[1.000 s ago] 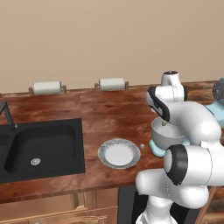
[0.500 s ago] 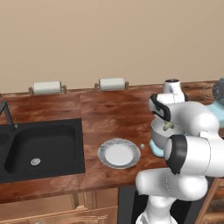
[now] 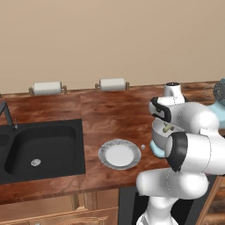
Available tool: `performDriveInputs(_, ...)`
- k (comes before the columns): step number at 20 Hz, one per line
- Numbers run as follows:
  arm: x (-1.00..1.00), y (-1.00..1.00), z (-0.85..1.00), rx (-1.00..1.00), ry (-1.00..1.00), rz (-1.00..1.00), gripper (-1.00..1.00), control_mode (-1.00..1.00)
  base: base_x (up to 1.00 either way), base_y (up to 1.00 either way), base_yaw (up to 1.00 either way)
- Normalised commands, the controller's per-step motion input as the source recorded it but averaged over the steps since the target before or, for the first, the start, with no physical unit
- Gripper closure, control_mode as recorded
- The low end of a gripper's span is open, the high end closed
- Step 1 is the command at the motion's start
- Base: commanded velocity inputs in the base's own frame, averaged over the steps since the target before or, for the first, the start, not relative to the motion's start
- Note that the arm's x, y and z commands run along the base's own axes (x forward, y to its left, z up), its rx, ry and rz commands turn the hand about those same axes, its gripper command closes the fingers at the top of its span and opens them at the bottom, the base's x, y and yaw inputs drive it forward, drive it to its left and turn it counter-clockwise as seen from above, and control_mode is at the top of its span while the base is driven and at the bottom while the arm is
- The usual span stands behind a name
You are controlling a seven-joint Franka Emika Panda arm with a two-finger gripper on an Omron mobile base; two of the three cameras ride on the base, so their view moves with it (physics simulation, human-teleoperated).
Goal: Add butter and sugar cubes to the stand mixer bowl and then turn on the stand mixer to begin making frosting.
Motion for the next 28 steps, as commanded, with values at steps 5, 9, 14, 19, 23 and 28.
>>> performDriveInputs(5, 0.01, 0.0, -0.35, 0.0, 0.0, -0.01, 1.0, -1.0, 0.0, 0.0, 0.0)
performDriveInputs(9, 0.0, 0.0, -0.35, 0.0, 0.0, -0.01, -1.0, -1.0, 0.0, 0.0, 0.0)
performDriveInputs(14, 0.0, 0.0, -0.06, 0.0, 0.0, -0.01, -1.0, -1.0, 0.0, 0.0, 0.0)
performDriveInputs(19, 0.0, 0.0, 0.35, 0.0, 0.0, -0.05, -1.0, -1.0, 0.0, 0.0, 0.0)
performDriveInputs(23, 0.0, 0.07, 0.65, -0.04, 0.0, -0.05, -1.0, -1.0, 0.0, 0.0, 0.0)
performDriveInputs(28, -0.02, 0.31, 0.46, -0.04, 0.0, -0.05, -1.0, -1.0, 0.0, 0.0, 0.0)
